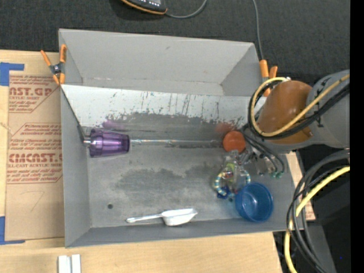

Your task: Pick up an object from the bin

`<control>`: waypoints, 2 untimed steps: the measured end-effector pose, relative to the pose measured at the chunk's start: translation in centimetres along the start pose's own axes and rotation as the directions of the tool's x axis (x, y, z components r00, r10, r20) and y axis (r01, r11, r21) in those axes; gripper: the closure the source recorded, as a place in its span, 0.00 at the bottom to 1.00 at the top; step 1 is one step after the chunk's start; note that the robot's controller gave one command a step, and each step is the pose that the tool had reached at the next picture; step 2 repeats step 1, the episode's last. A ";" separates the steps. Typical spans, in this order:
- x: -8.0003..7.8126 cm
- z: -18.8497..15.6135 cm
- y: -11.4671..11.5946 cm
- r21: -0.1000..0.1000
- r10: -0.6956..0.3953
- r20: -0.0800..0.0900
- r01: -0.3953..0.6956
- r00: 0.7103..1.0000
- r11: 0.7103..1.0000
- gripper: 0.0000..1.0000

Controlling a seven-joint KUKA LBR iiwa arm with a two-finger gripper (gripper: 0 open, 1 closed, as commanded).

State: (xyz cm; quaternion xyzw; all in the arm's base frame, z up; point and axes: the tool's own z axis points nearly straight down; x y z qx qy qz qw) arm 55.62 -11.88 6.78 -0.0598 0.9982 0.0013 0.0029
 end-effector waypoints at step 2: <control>0.0 0.0 0.0 0.000 0.000 0.000 0.000 1.000 1.000 1.00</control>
Offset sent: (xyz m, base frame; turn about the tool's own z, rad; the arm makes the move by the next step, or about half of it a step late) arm 0.0001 0.0000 0.0040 0.0001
